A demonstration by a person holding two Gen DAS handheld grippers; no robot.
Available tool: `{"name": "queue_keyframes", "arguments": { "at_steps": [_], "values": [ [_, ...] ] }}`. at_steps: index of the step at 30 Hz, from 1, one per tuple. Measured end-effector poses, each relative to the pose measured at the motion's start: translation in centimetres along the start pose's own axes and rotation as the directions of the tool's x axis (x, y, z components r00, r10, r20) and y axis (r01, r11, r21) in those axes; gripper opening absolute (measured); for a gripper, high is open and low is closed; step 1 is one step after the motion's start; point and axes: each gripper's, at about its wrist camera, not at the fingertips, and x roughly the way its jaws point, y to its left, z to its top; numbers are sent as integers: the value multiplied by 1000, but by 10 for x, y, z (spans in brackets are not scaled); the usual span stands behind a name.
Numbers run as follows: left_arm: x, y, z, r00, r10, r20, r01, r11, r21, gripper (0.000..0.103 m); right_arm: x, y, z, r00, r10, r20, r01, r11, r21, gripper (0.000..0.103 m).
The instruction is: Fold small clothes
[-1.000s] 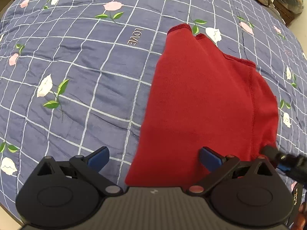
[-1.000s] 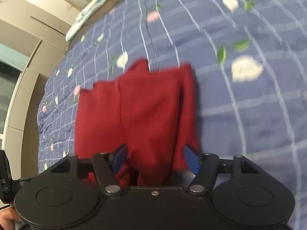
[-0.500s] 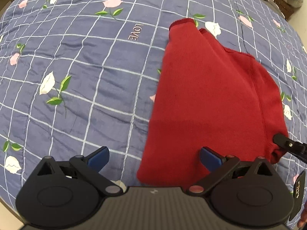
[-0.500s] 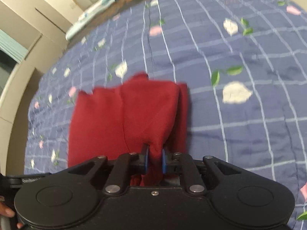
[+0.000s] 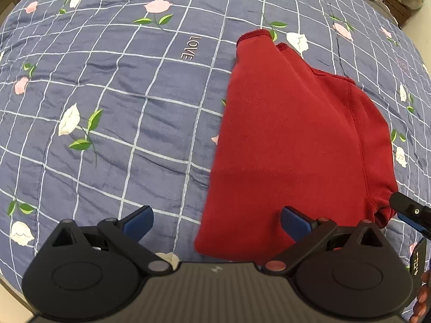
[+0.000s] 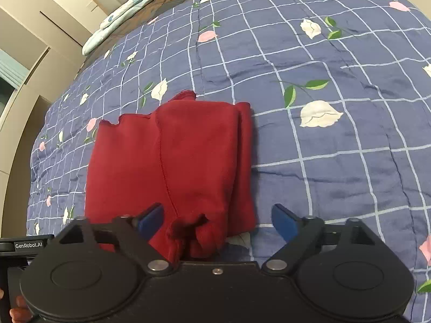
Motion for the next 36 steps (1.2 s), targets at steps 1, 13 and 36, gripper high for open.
{"name": "queue_keyframes", "arguments": {
  "at_steps": [1,13,36],
  "values": [
    [0,-1,0,1000,3,1,-3,1000,3,102,0,0,0,1000,2,1,-2,1000,4,95],
    [7,-4,6,1000,27,-9,-27,1000,9,102,5,-3,0,1000,7,-16,-7,999,42,102],
    [29,-2,70,998,-25,57,24,1000,4,103,28,-10,35,1000,13,-16,-12,995,100,102]
  ]
}}
